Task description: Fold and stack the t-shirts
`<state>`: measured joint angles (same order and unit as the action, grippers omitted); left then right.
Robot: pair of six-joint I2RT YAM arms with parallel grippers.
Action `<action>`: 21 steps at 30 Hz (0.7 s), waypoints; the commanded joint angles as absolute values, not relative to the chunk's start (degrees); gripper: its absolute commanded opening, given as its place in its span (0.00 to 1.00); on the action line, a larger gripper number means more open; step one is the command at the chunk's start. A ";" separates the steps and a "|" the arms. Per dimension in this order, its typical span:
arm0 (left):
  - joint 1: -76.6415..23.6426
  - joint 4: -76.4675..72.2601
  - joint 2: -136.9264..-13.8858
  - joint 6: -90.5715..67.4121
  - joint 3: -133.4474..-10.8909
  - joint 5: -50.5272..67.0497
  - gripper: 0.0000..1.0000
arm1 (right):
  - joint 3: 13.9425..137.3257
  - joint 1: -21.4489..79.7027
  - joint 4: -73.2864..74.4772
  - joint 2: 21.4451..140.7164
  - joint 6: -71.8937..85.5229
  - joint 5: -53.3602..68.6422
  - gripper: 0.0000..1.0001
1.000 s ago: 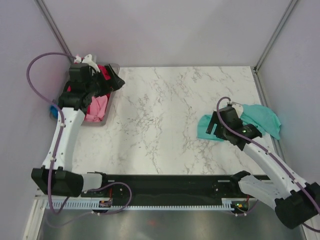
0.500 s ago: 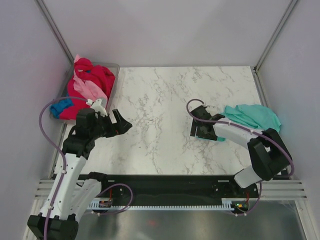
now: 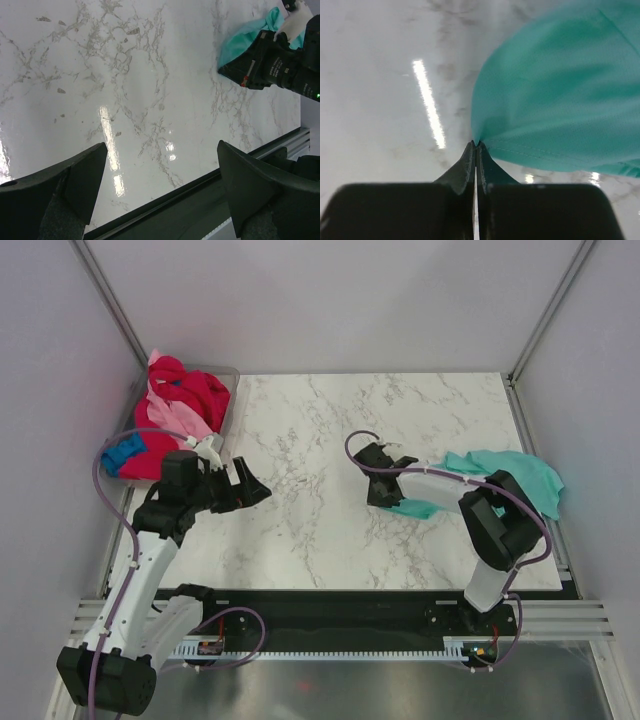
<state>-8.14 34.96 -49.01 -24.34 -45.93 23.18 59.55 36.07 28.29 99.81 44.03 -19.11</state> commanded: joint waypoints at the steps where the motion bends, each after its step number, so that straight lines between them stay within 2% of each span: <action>1: -8.26 32.52 -48.43 -22.24 -46.14 27.68 0.99 | 71.94 40.42 28.12 102.91 42.20 -11.79 0.00; 2: -8.35 32.26 -48.25 -22.24 -46.06 27.77 1.00 | 77.20 42.34 32.13 103.62 41.06 -10.73 0.00; 3: -8.35 32.26 -47.47 -22.32 -45.97 26.73 1.00 | 90.83 43.32 35.47 106.06 38.52 -10.55 0.00; 5: -8.35 32.34 -46.67 -22.50 -45.97 25.41 1.00 | 108.19 46.31 47.33 109.49 35.43 -12.38 0.00; 6: -8.35 32.34 -45.97 -22.59 -45.88 24.44 1.00 | 128.38 47.01 51.20 111.69 33.24 -13.35 0.00; 8: -8.35 32.61 -45.01 -22.67 -45.79 23.38 1.00 | 151.06 46.94 61.11 119.77 32.96 -15.28 0.00; 9: -8.35 32.78 -44.56 -22.76 -45.88 22.68 1.00 | 164.05 46.50 61.43 120.66 33.66 -15.73 0.00; 10: -8.35 32.70 -44.39 -22.76 -45.97 22.15 1.00 | 162.61 44.84 59.87 117.72 34.10 -17.73 0.00; 11: -8.35 32.87 -44.21 -22.76 -45.88 21.89 1.00 | 156.42 43.87 52.28 112.73 34.62 -19.67 0.00; 12: -8.35 33.22 -44.03 -22.94 -46.05 21.01 0.99 | 139.39 42.81 47.25 101.63 34.63 -21.69 0.00; 13: -8.35 33.22 -43.86 -22.94 -45.97 20.74 0.99 | 133.13 40.71 43.02 97.25 34.89 -28.50 0.00; 16: -8.35 33.40 -43.59 -23.03 -46.14 20.04 0.99 | 127.18 39.47 47.61 90.97 32.36 -40.83 0.00; 17: -8.44 33.40 -43.16 -23.03 -46.14 19.95 0.99 | 127.09 37.98 53.73 90.71 32.43 -46.18 0.00; 20: -8.44 33.40 -42.98 -23.38 -46.05 19.25 0.97 | 119.13 33.76 59.57 88.25 35.66 -45.63 0.00; 21: -8.35 33.49 -43.15 -23.47 -46.05 18.55 0.96 | 109.87 33.32 59.50 85.02 36.81 -45.44 0.00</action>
<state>-8.23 34.41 -43.83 -24.34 -45.84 20.53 124.46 34.33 49.17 82.72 34.87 -39.75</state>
